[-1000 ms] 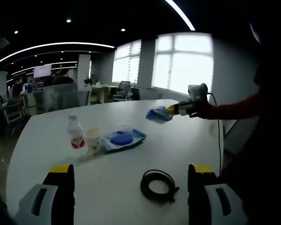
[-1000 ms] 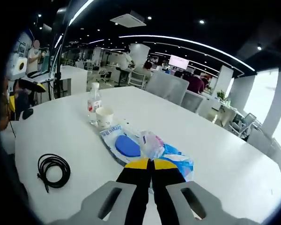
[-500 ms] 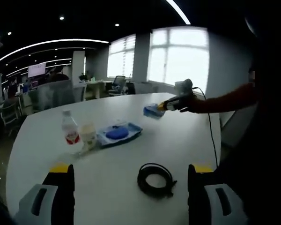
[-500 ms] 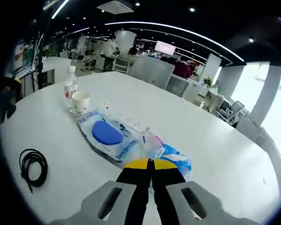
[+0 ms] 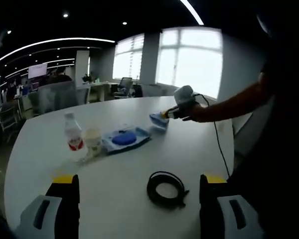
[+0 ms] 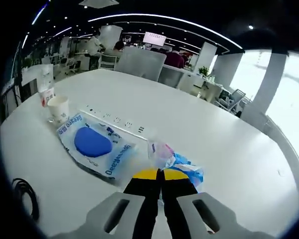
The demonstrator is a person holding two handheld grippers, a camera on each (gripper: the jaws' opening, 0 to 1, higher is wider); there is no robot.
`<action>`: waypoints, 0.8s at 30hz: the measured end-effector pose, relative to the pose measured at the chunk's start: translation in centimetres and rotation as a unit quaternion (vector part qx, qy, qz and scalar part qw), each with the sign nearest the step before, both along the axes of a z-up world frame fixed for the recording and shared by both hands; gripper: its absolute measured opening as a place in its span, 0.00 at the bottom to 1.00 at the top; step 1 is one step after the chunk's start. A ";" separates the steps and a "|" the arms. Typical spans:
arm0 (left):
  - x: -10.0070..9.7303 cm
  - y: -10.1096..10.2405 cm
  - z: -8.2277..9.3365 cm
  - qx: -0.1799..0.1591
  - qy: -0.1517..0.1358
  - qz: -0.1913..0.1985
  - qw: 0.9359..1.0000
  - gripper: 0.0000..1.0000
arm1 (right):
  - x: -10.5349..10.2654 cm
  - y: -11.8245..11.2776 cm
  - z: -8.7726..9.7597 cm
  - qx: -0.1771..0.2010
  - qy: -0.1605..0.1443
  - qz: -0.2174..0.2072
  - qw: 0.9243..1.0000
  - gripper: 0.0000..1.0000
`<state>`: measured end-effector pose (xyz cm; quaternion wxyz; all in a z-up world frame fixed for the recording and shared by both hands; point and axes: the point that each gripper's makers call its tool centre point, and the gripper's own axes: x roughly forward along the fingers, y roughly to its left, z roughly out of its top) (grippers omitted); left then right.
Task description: Arrange the tabletop items into an orderly group along one side of the table until the central work area is clear of visible clutter.
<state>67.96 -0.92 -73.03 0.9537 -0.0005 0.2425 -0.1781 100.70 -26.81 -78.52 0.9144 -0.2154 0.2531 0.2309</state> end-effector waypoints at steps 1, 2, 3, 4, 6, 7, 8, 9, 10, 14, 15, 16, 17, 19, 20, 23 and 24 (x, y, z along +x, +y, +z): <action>0.1 0.1 0.0 0.000 0.001 -0.001 1.000 0.99 | 0.0 0.0 -0.3 0.005 0.003 -0.007 1.000 0.00; 0.2 0.2 -0.1 0.001 0.001 -0.001 1.000 0.99 | 0.1 0.1 -0.5 0.008 0.003 -0.009 1.000 0.00; 0.3 0.1 0.0 0.002 0.001 0.000 1.000 0.99 | 0.2 0.2 -0.9 0.005 0.006 -0.013 1.000 0.00; 0.4 0.2 0.1 0.002 0.001 0.000 1.000 0.99 | 0.3 0.2 -1.2 0.007 0.009 -0.014 1.000 0.00; 0.7 -0.1 0.3 0.002 0.001 0.002 1.000 0.99 | 0.4 0.3 -1.9 0.011 0.016 -0.021 1.000 0.00; 0.8 -0.1 0.3 0.002 0.003 0.004 1.000 0.99 | 0.5 0.5 -2.1 0.023 0.019 -0.027 0.999 0.00; 0.9 0.0 0.2 0.002 0.004 0.005 1.000 0.99 | 0.6 0.8 -2.3 0.039 0.021 -0.030 0.999 0.00; 1.0 -0.2 0.1 0.003 0.007 0.006 1.000 0.99 | 0.7 1.1 -2.5 0.048 0.027 -0.032 0.998 0.00; 1.0 -0.3 0.0 0.003 0.009 0.006 1.000 0.99 | 0.5 1.1 -2.5 0.043 0.029 -0.031 0.998 0.00; 1.3 -0.8 -0.2 0.001 0.018 0.004 1.000 0.98 | 0.5 2.1 -2.9 0.064 0.041 -0.028 0.997 0.00; 1.4 -0.9 -0.2 0.002 0.020 0.004 1.000 0.98 | 0.6 2.2 -2.9 0.064 0.041 -0.028 0.997 0.00; 1.4 -0.9 -0.3 0.002 0.021 0.003 1.000 0.98 | 0.7 2.5 -3.3 0.067 0.043 -0.025 0.996 0.00; 1.6 -0.9 -0.3 0.002 0.024 0.003 1.000 0.98 | 0.7 2.7 -3.5 0.072 0.048 -0.024 0.996 0.00; 1.7 -0.9 -0.3 0.002 0.026 0.004 1.000 0.98 | 0.9 2.9 -3.8 0.074 0.051 -0.026 0.996 0.00; 1.7 -0.9 -0.3 0.001 0.026 0.004 1.000 0.98 | 0.8 3.0 -3.8 0.078 0.056 -0.030 0.995 0.00; 2.0 -0.8 -0.2 0.001 0.027 0.006 1.000 0.98 | 1.1 3.3 -4.6 0.085 0.071 -0.034 0.993 0.00; 2.0 -0.8 -0.2 0.002 0.028 0.006 1.000 0.98 | 1.1 3.4 -4.9 0.084 0.076 -0.036 0.993 0.00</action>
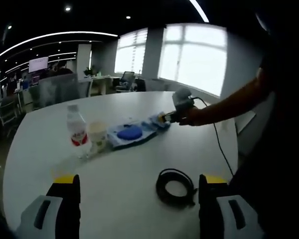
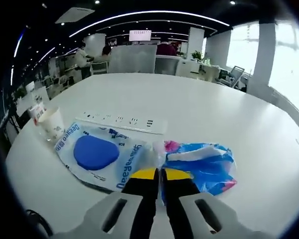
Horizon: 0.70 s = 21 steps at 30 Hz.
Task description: Arrange the tabletop items into an orderly group along one side of the table until the central work area is clear of visible clutter.
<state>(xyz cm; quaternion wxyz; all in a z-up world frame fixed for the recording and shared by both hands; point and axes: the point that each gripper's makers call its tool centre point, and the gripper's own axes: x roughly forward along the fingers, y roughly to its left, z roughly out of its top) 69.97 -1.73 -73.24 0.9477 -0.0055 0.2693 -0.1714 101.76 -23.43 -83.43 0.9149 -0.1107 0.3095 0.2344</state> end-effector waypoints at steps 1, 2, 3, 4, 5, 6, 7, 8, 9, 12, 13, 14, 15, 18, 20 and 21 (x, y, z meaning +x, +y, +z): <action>0.0 0.2 -0.1 0.000 0.001 0.000 1.000 0.98 | 0.0 0.0 -0.1 -0.002 0.001 0.001 1.000 0.01; 0.0 0.3 -0.1 0.001 0.001 0.000 1.000 0.98 | -0.1 0.2 -0.2 -0.001 0.002 0.003 1.000 0.03; 0.1 0.4 -0.2 0.002 0.001 0.001 1.000 0.98 | -0.2 0.6 -0.2 0.006 0.003 0.011 1.000 0.04; 0.1 0.5 -0.2 0.002 0.002 0.001 1.000 0.98 | -0.2 0.9 -0.6 0.000 0.002 0.021 1.000 0.04; 0.2 0.5 -0.2 0.002 0.002 0.001 1.000 0.98 | -0.2 0.9 -0.8 -0.013 0.000 0.028 1.000 0.05; 0.2 0.5 -0.1 0.003 0.003 0.002 1.000 0.98 | -0.1 1.2 -0.8 -0.014 -0.008 0.036 0.999 0.07; 0.3 0.5 -0.1 0.004 0.003 0.002 1.000 0.98 | -0.1 1.4 -0.8 -0.005 -0.007 0.041 0.999 0.10; 0.3 0.5 0.0 0.004 0.002 0.002 1.000 0.98 | -0.2 1.5 -0.8 -0.003 -0.005 0.043 0.999 0.10; 0.4 0.5 0.0 0.004 0.002 0.002 1.000 0.98 | -0.1 1.4 -0.8 -0.009 -0.011 0.047 0.999 0.11; 0.5 0.4 0.1 0.007 0.003 0.001 1.000 0.98 | -0.3 1.9 -0.3 0.020 -0.017 0.049 0.998 0.16; 0.5 0.5 0.0 0.008 0.002 0.001 1.000 0.98 | -0.4 1.9 -0.2 0.016 -0.022 0.054 0.998 0.17; 0.5 0.5 0.1 0.008 0.001 0.001 1.000 0.98 | -0.6 1.8 0.2 0.013 -0.027 0.058 0.998 0.18; 0.6 0.6 0.1 0.009 0.000 0.000 1.000 0.98 | -0.8 1.8 0.5 0.018 -0.027 0.059 0.998 0.20; 0.6 0.8 0.3 0.013 -0.004 0.001 1.000 0.99 | -1.5 1.5 1.2 0.019 -0.029 0.059 0.998 0.31; 0.6 1.0 0.4 0.013 -0.007 0.003 1.000 0.99 | -2.1 1.4 1.8 0.024 -0.034 0.064 0.997 0.38; 0.6 1.0 0.5 0.014 -0.009 0.004 1.000 0.99 | -2.2 1.3 1.9 0.022 -0.037 0.070 0.997 0.40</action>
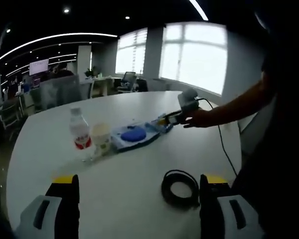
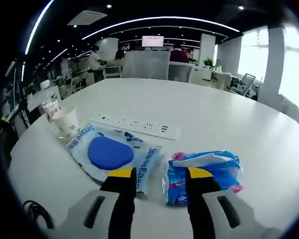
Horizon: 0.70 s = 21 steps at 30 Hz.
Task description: Arrange the tabletop items into an orderly group along one side of the table until the central work area is clear of visible clutter.
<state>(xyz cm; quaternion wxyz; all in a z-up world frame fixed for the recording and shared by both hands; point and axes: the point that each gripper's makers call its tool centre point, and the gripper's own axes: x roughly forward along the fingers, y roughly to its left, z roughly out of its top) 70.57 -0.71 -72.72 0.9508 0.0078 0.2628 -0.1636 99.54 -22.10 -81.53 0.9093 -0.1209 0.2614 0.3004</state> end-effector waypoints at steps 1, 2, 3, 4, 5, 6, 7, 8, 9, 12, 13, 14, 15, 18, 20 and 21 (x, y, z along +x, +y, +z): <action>0.0 0.0 0.1 0.001 -0.001 0.000 1.000 0.99 | 0.0 0.0 0.0 0.000 0.000 0.001 1.000 0.43; 0.0 0.1 0.1 0.001 -0.001 0.001 1.000 0.99 | -0.2 -0.2 0.1 0.001 0.000 0.002 1.000 0.45; -0.1 0.1 0.2 0.002 -0.002 0.001 1.000 0.99 | -0.5 -0.3 0.5 0.004 -0.004 0.005 1.000 0.47; -0.1 0.1 0.2 0.003 -0.003 0.001 1.000 0.99 | -0.7 -0.4 0.8 0.006 -0.006 0.007 1.000 0.50; -0.1 0.1 0.2 0.004 -0.004 0.001 1.000 0.99 | -1.3 -0.6 1.3 0.007 -0.007 0.008 1.000 0.51; -0.1 0.2 0.2 0.005 -0.005 0.001 1.000 0.99 | -1.5 -0.8 1.5 0.007 -0.009 0.009 1.000 0.53; -0.2 0.1 0.2 0.006 -0.005 0.001 1.000 0.99 | -1.8 -1.0 1.7 0.006 -0.012 0.012 1.000 0.56; -0.2 0.1 0.2 0.007 -0.005 0.001 1.000 0.99 | -2.1 -1.2 1.9 0.006 -0.012 0.013 1.000 0.59; -0.2 0.0 0.2 0.008 -0.006 0.002 1.000 0.99 | -2.4 -1.5 1.8 0.009 -0.008 0.013 1.000 0.62; -0.3 -0.1 0.0 0.007 -0.006 0.001 1.000 0.99 | -3.6 -2.1 2.2 0.013 -0.010 0.017 1.000 0.66; -0.3 -0.2 -0.1 0.007 -0.006 0.000 1.000 0.99 | -4.1 -2.3 2.0 0.007 -0.014 0.025 1.000 0.67; -0.3 -0.3 -0.2 0.007 -0.006 -0.001 1.000 0.99 | -4.6 -2.5 2.1 0.002 -0.017 0.030 0.999 0.69; -0.4 -0.4 -0.4 0.006 -0.005 -0.002 1.000 0.99 | -5.2 -2.7 2.2 -0.003 -0.020 0.033 0.999 0.70; -0.5 -1.3 -0.7 0.008 0.001 -0.007 1.000 0.99 | -7.1 -3.2 2.0 -0.009 -0.012 0.041 0.999 0.76; -0.6 -1.7 -1.0 0.007 0.007 -0.008 1.000 0.99 | -8.2 -3.5 2.0 -0.020 -0.014 0.052 0.998 0.77; -0.6 -1.8 -1.1 0.008 0.008 -0.009 1.000 0.99 | -8.7 -3.6 2.0 -0.021 -0.014 0.056 0.998 0.79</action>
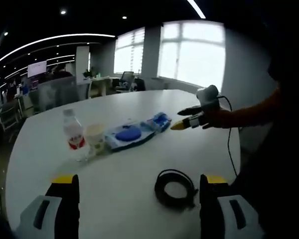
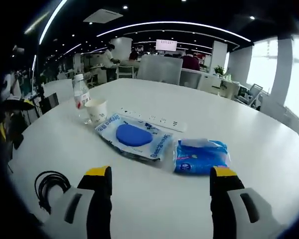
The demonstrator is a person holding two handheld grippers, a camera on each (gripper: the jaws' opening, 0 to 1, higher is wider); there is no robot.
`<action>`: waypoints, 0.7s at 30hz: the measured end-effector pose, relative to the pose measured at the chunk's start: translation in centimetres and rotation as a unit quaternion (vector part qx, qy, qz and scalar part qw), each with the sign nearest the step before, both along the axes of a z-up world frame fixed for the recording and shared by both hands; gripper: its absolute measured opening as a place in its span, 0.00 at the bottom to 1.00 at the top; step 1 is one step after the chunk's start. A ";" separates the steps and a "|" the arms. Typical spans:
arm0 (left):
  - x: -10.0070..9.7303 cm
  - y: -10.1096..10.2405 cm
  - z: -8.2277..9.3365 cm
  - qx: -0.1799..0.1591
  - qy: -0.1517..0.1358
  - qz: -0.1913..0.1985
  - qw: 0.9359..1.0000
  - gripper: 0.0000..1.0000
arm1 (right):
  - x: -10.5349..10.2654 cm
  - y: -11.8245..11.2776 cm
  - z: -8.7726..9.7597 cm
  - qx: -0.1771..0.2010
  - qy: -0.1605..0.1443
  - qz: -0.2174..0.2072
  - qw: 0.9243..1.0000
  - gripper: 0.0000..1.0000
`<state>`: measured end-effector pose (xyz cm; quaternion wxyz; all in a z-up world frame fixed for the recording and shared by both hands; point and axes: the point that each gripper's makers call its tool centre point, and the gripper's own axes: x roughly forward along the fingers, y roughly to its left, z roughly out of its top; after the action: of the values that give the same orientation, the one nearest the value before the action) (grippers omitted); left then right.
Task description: Arrange the tabletop items into an orderly group along one side of the table until the central work area is clear of visible clutter.
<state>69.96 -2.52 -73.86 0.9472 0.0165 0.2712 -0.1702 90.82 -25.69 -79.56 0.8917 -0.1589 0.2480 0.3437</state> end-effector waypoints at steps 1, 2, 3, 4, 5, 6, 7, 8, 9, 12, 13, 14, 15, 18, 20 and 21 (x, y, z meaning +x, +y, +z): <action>0.0 -0.3 0.0 0.001 0.000 -0.001 1.000 0.99 | -0.5 0.0 0.0 0.000 0.003 0.003 1.000 0.80; -0.1 -0.6 -0.2 0.001 0.002 -0.004 1.000 0.99 | -1.1 -0.1 -0.1 -0.003 0.009 0.006 1.000 0.81; -0.1 -0.8 -0.4 0.001 0.005 -0.005 1.000 0.98 | -2.1 -0.3 -0.3 -0.013 0.013 0.011 1.000 0.82; -0.3 -1.2 -0.6 0.001 0.008 -0.008 1.000 0.96 | -2.6 -0.2 -0.2 -0.015 0.011 0.015 1.000 0.82; -0.3 -1.5 -0.7 0.001 0.011 -0.011 1.000 0.95 | -3.2 -0.2 -0.1 -0.017 0.007 0.022 1.000 0.82; -0.5 -1.9 -0.9 0.001 0.015 -0.013 1.000 0.94 | -3.7 -0.1 -0.1 -0.018 0.006 0.027 0.999 0.82; -0.5 -2.0 -1.0 0.001 0.016 -0.014 1.000 0.94 | -4.3 0.0 -0.2 -0.021 0.007 0.032 0.999 0.82; -0.6 -2.5 -1.4 0.002 0.017 -0.020 1.000 0.94 | -5.3 0.2 -0.6 -0.025 0.011 0.041 0.999 0.82; -0.7 -2.9 -1.6 0.004 0.021 -0.025 0.999 0.93 | -5.8 0.2 -0.7 -0.024 0.014 0.043 0.999 0.82; -1.2 -4.0 -2.6 0.001 0.035 -0.041 0.999 0.92 | -7.5 0.6 -1.2 -0.014 0.035 0.046 0.998 0.82; -1.3 -4.3 -2.9 -0.002 0.038 -0.043 0.998 0.91 | -8.0 0.7 -1.5 -0.013 0.041 0.048 0.998 0.82; -1.4 -4.5 -3.1 -0.004 0.043 -0.045 0.998 0.91 | -8.3 0.9 -1.6 -0.013 0.043 0.049 0.998 0.81; -1.5 -4.8 -3.4 -0.005 0.046 -0.046 0.998 0.90 | -8.6 1.0 -1.7 -0.013 0.045 0.050 0.998 0.81; -1.8 -5.7 -4.3 -0.009 0.059 -0.052 0.997 0.88 | -10.1 1.5 -2.1 -0.009 0.059 0.056 0.997 0.81; -2.0 -6.1 -4.7 -0.012 0.064 -0.054 0.996 0.86 | -11.1 2.1 -2.4 -0.008 0.066 0.065 0.996 0.80; -2.0 -6.1 -5.0 -0.012 0.069 -0.053 0.996 0.84 | -11.6 2.4 -2.6 -0.007 0.072 0.068 0.995 0.80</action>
<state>67.92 -8.64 -78.84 0.9160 0.0078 0.3323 -0.2247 79.27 -23.31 -82.15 0.8451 -0.1562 0.3021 0.4124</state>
